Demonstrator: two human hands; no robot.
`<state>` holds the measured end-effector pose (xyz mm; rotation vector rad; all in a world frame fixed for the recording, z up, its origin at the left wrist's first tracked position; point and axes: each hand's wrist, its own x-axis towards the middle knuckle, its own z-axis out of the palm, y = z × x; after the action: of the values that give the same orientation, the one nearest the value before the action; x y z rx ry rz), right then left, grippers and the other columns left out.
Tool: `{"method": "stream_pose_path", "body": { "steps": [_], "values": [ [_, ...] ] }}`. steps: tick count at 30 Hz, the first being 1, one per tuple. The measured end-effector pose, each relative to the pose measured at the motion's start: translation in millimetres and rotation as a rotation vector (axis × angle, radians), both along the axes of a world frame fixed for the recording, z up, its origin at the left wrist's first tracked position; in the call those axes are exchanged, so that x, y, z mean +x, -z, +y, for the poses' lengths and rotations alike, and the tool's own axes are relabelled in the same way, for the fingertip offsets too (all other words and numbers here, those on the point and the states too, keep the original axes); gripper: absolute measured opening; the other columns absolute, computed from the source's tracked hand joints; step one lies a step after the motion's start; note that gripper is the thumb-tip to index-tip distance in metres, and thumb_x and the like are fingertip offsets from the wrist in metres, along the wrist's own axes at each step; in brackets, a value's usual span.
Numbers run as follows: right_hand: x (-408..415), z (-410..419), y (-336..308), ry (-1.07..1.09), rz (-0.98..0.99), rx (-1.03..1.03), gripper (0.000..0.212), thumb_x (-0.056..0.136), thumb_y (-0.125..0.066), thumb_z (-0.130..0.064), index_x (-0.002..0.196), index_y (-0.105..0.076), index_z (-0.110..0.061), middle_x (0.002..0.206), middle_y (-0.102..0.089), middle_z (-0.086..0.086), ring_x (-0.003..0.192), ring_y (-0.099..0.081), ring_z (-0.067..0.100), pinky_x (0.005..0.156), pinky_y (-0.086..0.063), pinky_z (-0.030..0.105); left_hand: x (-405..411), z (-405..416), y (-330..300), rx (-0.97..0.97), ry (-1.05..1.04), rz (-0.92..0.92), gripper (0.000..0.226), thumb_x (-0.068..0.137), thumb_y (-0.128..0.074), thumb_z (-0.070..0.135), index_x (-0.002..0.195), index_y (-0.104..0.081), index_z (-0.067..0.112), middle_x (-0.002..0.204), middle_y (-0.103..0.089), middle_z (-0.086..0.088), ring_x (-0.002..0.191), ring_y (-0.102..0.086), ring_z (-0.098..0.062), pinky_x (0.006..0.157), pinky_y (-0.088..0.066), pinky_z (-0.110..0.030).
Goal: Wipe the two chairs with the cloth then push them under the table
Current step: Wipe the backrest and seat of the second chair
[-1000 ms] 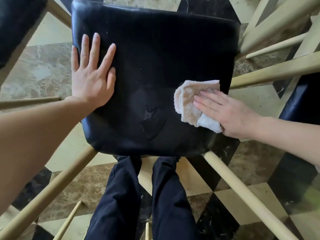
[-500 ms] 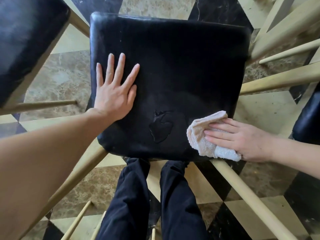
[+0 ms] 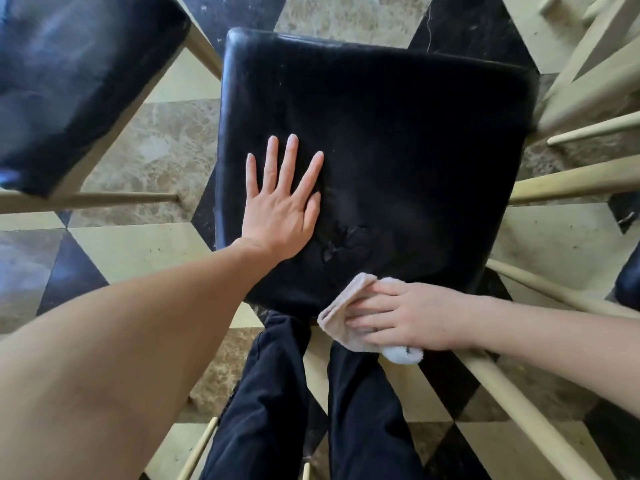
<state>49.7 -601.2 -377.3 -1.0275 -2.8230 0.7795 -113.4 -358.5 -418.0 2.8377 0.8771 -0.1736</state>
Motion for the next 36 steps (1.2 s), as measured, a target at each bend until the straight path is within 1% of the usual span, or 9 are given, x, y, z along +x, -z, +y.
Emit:
{"method": "stream_pose_path", "body": {
  "steps": [7, 11, 17, 20, 23, 27, 30, 33, 36],
  "values": [
    [-7, 16, -4, -0.07, -0.094, -0.006, 0.047, 0.099, -0.036, -0.03, 0.141, -0.055, -0.022, 0.158, -0.042, -0.005, 0.152, -0.025, 0.023, 0.126, -0.009, 0.049, 0, 1, 0, -0.011, 0.001, -0.008, 0.059, 0.108, -0.021, 0.046, 0.165, -0.013, 0.031, 0.173, -0.004, -0.012, 0.159, 0.001, -0.037, 0.125, -0.004, -0.063],
    [-2, 23, -8, 0.034, -0.114, 0.027, 0.046, 0.102, -0.033, -0.025, 0.143, -0.053, -0.019, 0.157, -0.044, -0.001, 0.152, -0.026, 0.026, 0.125, -0.014, 0.052, -2, 1, 2, 0.01, 0.011, -0.022, 0.059, 0.108, -0.018, 0.046, 0.165, -0.013, 0.031, 0.173, -0.005, -0.011, 0.159, 0.002, -0.037, 0.125, -0.002, -0.062],
    [59, 64, -16, 0.483, -0.197, 0.117, 0.04, 0.101, -0.05, -0.011, 0.14, -0.058, -0.013, 0.149, -0.053, 0.01, 0.143, -0.042, 0.031, 0.119, -0.029, 0.057, -3, 2, -1, -0.005, 0.01, -0.028, 0.058, 0.109, -0.015, 0.045, 0.165, -0.011, 0.032, 0.173, -0.005, -0.01, 0.159, 0.002, -0.035, 0.126, 0.0, -0.06],
    [104, 88, -18, 0.817, -0.284, 0.111, 0.052, 0.091, -0.059, -0.004, 0.143, -0.054, -0.008, 0.151, -0.049, 0.015, 0.143, -0.041, 0.037, 0.12, -0.026, 0.058, -3, 2, -3, -0.01, 0.008, -0.027, 0.058, 0.109, -0.01, 0.048, 0.165, -0.011, 0.033, 0.173, -0.004, -0.01, 0.159, 0.002, -0.035, 0.126, 0.001, -0.059],
    [132, 106, -20, 1.12, -0.286, 0.0, 0.067, 0.083, -0.058, -0.004, 0.149, -0.045, -0.008, 0.158, -0.039, 0.015, 0.149, -0.03, 0.035, 0.123, -0.018, 0.053, -2, 1, -3, -0.007, 0.004, -0.014, 0.058, 0.109, -0.01, 0.048, 0.165, -0.012, 0.032, 0.173, -0.004, -0.009, 0.16, 0.002, -0.035, 0.126, 0.0, -0.059],
    [97, 118, -17, 1.366, -0.225, -0.065, 0.077, 0.079, -0.061, -0.001, 0.152, -0.039, -0.01, 0.163, -0.03, 0.011, 0.153, -0.02, 0.031, 0.125, -0.012, 0.05, -1, 1, -6, -0.008, -0.004, -0.004, 0.057, 0.109, -0.02, 0.047, 0.164, -0.017, 0.034, 0.173, -0.009, -0.008, 0.16, -0.002, -0.033, 0.126, -0.003, -0.057],
    [47, 105, -16, 1.237, -0.129, -0.054, 0.073, 0.081, -0.063, 0.0, 0.15, -0.042, -0.006, 0.158, -0.037, 0.017, 0.149, -0.028, 0.038, 0.122, -0.021, 0.055, 0, 5, -14, -0.046, -0.031, -0.017, 0.055, 0.108, -0.028, 0.045, 0.162, -0.025, 0.036, 0.172, -0.018, -0.005, 0.159, -0.009, -0.03, 0.126, -0.01, -0.054],
    [6, 80, -17, 0.854, -0.086, -0.023, 0.061, 0.084, -0.058, -0.007, 0.145, -0.051, -0.008, 0.153, -0.047, 0.015, 0.145, -0.038, 0.038, 0.119, -0.027, 0.056, -2, 17, -24, -0.096, -0.016, -0.022, 0.055, 0.105, -0.03, 0.034, 0.16, -0.032, 0.034, 0.171, -0.024, -0.003, 0.159, -0.015, -0.028, 0.125, -0.015, -0.051],
    [-21, 45, -17, 0.47, -0.059, -0.031, 0.045, 0.095, -0.05, -0.019, 0.14, -0.058, -0.014, 0.15, -0.052, 0.008, 0.145, -0.038, 0.032, 0.119, -0.027, 0.054, -6, 22, -28, -0.112, 0.013, -0.023, 0.057, 0.102, -0.033, 0.027, 0.159, -0.036, 0.03, 0.17, -0.027, -0.002, 0.158, -0.017, -0.028, 0.124, -0.018, -0.049]
  ]
}}
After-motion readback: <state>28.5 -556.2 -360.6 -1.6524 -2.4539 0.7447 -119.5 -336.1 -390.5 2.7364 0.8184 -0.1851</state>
